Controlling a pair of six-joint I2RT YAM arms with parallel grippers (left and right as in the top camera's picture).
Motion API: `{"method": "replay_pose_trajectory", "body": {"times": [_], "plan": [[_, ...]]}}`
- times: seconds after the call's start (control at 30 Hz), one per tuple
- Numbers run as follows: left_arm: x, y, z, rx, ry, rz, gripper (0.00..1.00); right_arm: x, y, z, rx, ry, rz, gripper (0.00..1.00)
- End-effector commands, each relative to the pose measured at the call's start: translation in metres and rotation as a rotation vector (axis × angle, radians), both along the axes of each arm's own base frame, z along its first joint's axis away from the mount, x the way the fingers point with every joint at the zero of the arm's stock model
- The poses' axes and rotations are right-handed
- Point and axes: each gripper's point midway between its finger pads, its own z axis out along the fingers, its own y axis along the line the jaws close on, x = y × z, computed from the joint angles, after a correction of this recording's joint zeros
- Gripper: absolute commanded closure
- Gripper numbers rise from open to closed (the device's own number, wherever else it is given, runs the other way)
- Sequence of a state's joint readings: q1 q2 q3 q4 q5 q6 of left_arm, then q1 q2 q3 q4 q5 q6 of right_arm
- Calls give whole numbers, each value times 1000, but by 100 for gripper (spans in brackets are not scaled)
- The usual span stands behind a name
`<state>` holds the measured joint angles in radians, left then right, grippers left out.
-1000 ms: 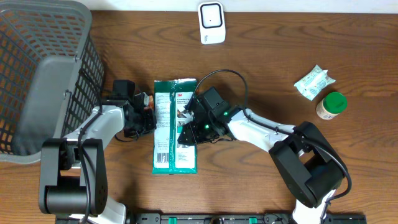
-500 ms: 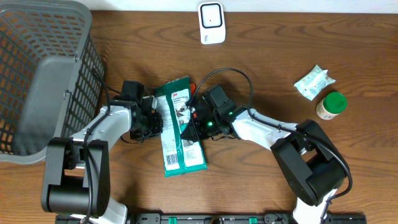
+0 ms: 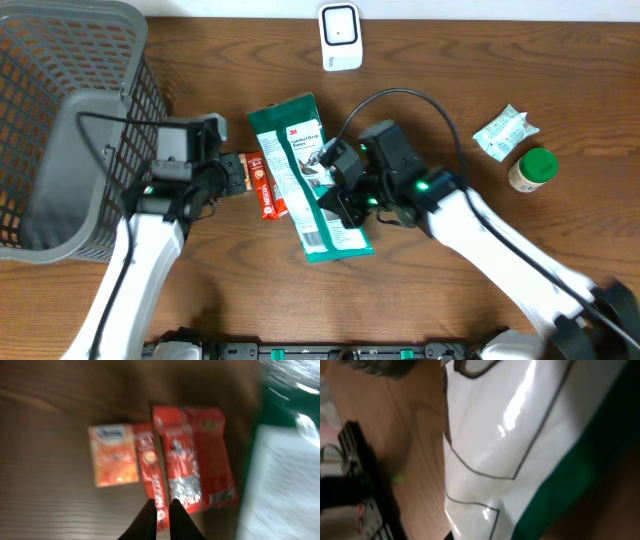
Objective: Scan the item barcode
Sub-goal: 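Lift the gloves bag and carry it toward the white scanner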
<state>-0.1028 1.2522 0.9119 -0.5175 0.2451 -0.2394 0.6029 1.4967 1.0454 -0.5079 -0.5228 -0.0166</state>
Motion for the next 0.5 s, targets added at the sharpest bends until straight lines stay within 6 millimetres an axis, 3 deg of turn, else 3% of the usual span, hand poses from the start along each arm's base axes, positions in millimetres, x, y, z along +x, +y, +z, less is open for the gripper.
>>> {"method": "replay_pose_trajectory", "body": {"times": [0.0,0.07,0.13,0.27,0.33,0.47], "plan": [[4,26,34,88,-120,109,88,15,-29,34,-129,-299,38,99],[3,32,45,87,-155,133,88,19,-47,48,-218,-385,27,99],[3,40,52,80,-174,164,88,25,-63,76,-320,-483,46,99],[3,48,53,84,-171,188,87,31,-73,122,-418,-584,124,99],[3,48,51,84,-166,188,63,43,-81,135,-474,-628,83,99],[1,48,47,87,-147,187,62,45,-75,138,-528,-720,203,99]]}}
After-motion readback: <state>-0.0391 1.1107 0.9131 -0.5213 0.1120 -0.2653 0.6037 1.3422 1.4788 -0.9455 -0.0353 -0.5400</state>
